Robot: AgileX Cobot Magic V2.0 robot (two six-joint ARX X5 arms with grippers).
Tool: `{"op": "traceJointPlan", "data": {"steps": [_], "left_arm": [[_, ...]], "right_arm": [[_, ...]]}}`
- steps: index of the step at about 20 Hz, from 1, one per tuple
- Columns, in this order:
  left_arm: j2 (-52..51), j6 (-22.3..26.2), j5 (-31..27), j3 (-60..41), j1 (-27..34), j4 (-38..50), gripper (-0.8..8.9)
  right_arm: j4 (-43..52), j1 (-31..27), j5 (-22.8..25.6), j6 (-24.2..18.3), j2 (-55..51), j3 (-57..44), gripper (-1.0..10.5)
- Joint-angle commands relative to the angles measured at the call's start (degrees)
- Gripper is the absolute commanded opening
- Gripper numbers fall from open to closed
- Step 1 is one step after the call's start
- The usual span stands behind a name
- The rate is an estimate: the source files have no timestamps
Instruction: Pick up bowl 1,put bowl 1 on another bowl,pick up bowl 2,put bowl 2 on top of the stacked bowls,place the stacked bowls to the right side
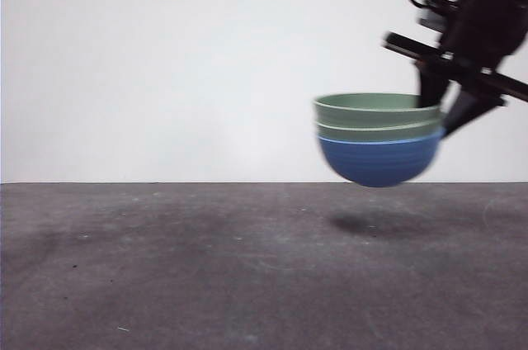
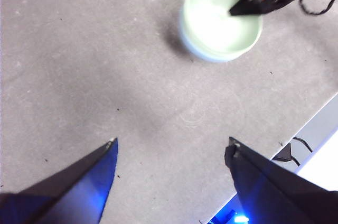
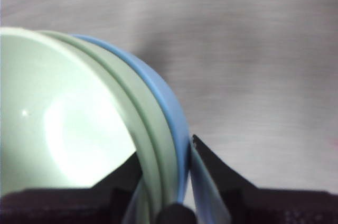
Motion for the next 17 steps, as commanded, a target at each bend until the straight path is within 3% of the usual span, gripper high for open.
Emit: {"op": "traceJointPlan", "data": {"steps": [1,6,17], "left_arm": [[-0.1,0.7,-0.1,0.2,0.0,0.3,3.47],[-0.1,0.7,0.0,0.2,0.0,0.3,3.47],[-0.1,0.4,0.0,0.2,0.0,0.2,3.47]], "right_arm": [[0.8,-2.4,-0.5,-1.8,0.3,-0.3,-0.1],[0.1,-6.5,-0.5,-3.3,4.3,-0.3,-0.1],[1.0,-6.7,-0.5,-4.7,11.1,-0.3,-0.1]]}}
